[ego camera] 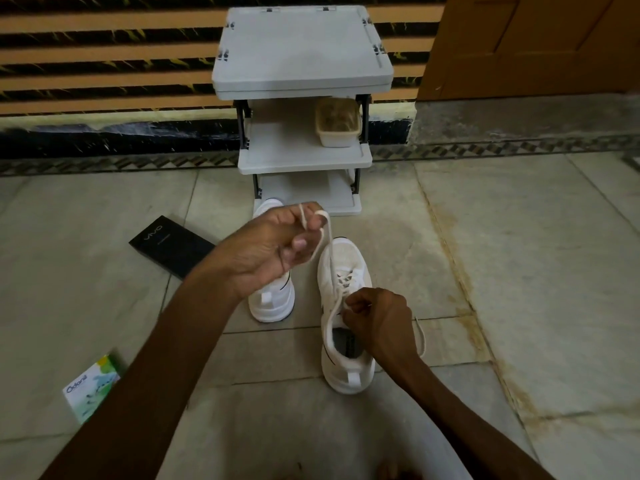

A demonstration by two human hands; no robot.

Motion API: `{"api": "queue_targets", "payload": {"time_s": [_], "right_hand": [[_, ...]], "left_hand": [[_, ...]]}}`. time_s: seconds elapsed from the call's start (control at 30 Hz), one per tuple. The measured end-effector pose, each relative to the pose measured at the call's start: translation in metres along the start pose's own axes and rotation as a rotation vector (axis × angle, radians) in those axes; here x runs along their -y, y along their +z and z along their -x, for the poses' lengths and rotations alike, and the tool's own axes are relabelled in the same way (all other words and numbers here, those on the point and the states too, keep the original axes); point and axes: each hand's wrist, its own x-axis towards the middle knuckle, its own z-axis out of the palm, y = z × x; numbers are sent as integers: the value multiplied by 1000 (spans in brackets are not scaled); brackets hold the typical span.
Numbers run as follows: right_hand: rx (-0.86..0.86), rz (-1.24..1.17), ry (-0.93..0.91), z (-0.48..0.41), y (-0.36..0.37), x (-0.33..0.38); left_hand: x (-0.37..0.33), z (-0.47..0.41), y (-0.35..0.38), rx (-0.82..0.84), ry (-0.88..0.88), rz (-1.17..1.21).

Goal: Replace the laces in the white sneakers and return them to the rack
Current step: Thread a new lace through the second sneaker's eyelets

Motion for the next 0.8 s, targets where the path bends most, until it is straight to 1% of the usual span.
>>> {"api": "queue_targets", "payload": {"time_s": [0.03,0.1,0.13,0.2,0.23,0.27,0.3,0.37,0.43,0.5,0.57,0.63,0.7,0.8], "right_hand": [[8,-3,6,-1,0,-1],[16,-8,11,-3,-1,-2],[18,7,14,-4,-2,-2],[10,90,1,-3,-5,-3],[3,144,-17,-2,-6,-4],[-5,189,-48,-2,-7,-4],[-17,215,-81,-2,-7,-6],[-30,201,-117,-4,-8,-11],[11,100,-87,-10,-12,-18],[91,-55,-6,-16,-18,-26],[165,-291,128,-18,-23,-29],[220,-538,232,-17,-27,-29],[242,-636,251,-17,-28,-30],[246,-660,238,-16,-27,-31]], "left_hand": [[1,1,4,12,-30,-29],[3,1,13,-55,-60,-191],[5,0,14,-124,-66,-330],[12,-5,12,-321,-58,-621],[16,-7,11,-420,-36,-720],[20,-10,9,-478,-28,-754],[26,-12,9,-474,-47,-762],[41,-16,8,-356,-102,-819],[60,-18,11,-270,-102,-886],[79,-22,16,-258,-51,-1063],[96,-25,22,-308,21,-1259],[105,-28,26,-380,29,-1305],[112,-31,27,-407,15,-1320],[119,-35,29,-451,6,-1363]]}}
